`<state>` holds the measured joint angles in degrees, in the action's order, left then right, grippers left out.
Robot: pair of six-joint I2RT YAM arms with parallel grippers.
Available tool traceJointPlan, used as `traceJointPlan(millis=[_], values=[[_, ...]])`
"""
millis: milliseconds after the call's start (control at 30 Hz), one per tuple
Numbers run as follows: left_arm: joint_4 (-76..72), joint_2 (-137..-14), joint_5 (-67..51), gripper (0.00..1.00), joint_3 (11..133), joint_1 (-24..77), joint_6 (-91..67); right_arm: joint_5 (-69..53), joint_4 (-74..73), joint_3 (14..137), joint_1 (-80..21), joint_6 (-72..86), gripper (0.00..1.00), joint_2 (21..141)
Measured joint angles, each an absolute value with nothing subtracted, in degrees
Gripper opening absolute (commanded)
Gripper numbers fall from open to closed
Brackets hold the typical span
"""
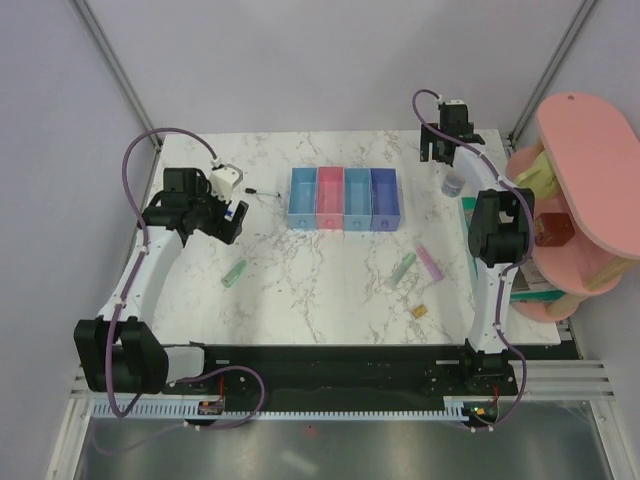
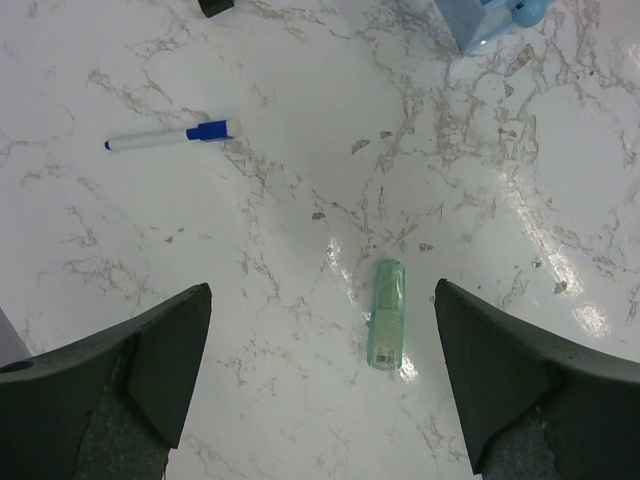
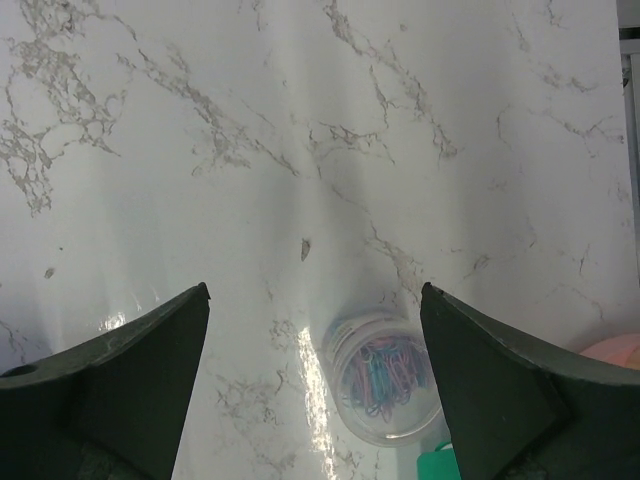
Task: Sort the stationery into containers
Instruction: Pick up the stationery from the center of the board.
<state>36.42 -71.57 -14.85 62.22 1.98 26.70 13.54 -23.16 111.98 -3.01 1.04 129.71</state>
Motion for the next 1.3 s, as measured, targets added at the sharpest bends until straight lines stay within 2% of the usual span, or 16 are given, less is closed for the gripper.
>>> traceJointPlan(millis=[367, 600, 1133, 1300], values=[[36.2, -82.2, -12.4, 1.00, 63.2, 2.0, 26.0, 12.3, -23.6, 112.0, -0.7, 0.8, 0.93, 130.9], [36.2, -86.6, -12.0, 1.00, 65.2, 1.2, 24.0, 10.6, -23.6, 107.2, -0.2, 0.5, 0.93, 130.8], [35.8, -87.5, -12.1, 1.00, 66.7, 0.4, 23.9, 10.3, -24.9, 100.7, -0.3, -1.5, 0.92, 126.1], [35.7, -87.5, -12.2, 1.00, 66.7, 0.4, 23.9, 10.8, -24.8, 100.5, -0.3, -2.0, 0.85, 123.7]])
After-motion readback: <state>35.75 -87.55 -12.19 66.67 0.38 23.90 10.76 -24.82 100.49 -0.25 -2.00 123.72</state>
